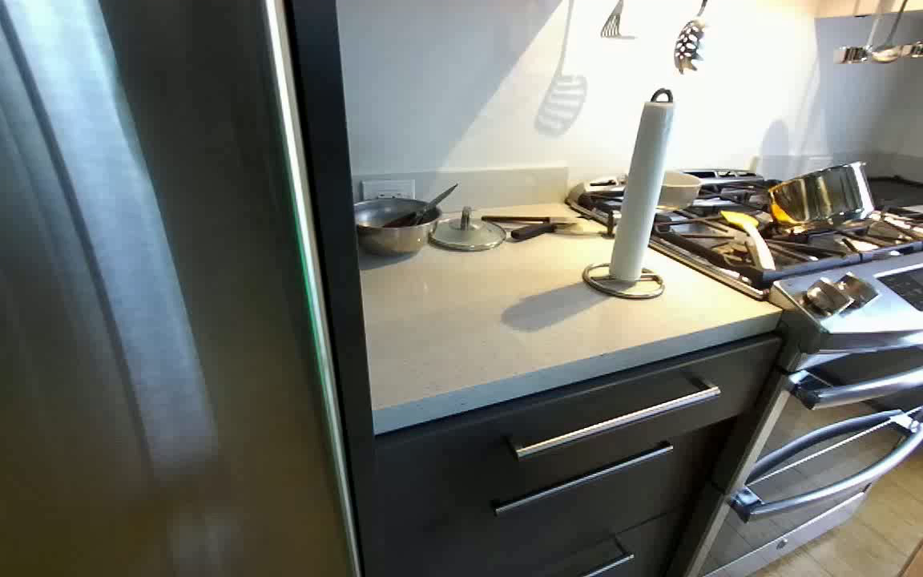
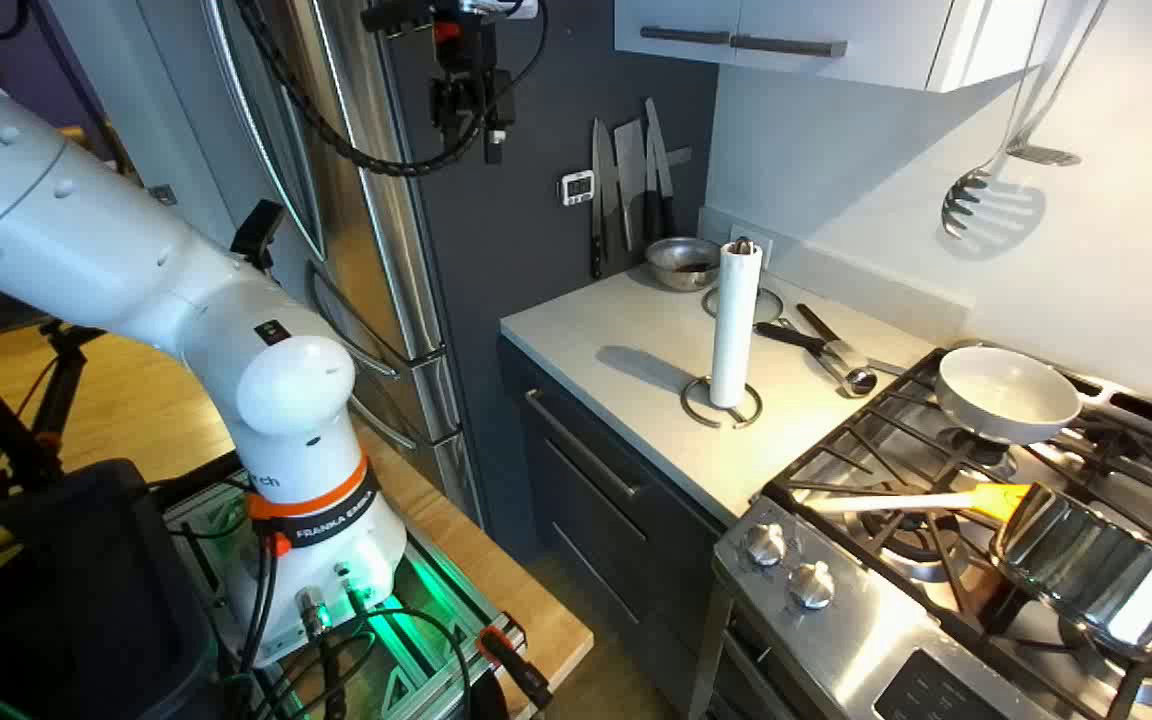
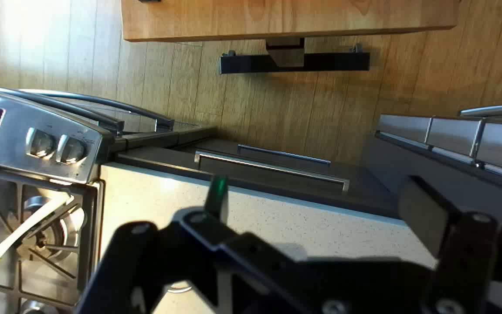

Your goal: Remove the paper towel from the stand and put it upright on the cupboard

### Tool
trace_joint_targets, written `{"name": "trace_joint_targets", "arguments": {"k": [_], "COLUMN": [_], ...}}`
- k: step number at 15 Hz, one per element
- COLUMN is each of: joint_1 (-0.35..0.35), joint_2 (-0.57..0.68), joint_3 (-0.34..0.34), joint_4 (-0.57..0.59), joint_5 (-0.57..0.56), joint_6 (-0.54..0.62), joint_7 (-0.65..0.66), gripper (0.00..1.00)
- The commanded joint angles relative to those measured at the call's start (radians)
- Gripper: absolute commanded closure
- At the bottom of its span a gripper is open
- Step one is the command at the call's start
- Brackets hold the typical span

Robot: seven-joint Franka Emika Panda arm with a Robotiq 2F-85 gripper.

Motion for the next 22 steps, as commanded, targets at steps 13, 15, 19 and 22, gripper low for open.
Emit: {"name": "trace_joint_targets", "arguments": {"k": [13, 15, 19, 22], "joint_1": [-0.052, -0.071, -0.106, -0.129], "joint_2": [0.066, 0.092, 0.139, 0.164], "joint_3": [-0.078, -0.116, -0.207, -0.260], "joint_4": [-0.008, -0.020, -0.050, -0.072], "joint_5": [-0.146, -0.201, -0.188, -0.166], "joint_6": [0.084, 0.171, 0.338, 0.460], "joint_7": [0.061, 0.057, 0.038, 0.029], "gripper": [0.00, 0.00, 0.00, 0.00]}}
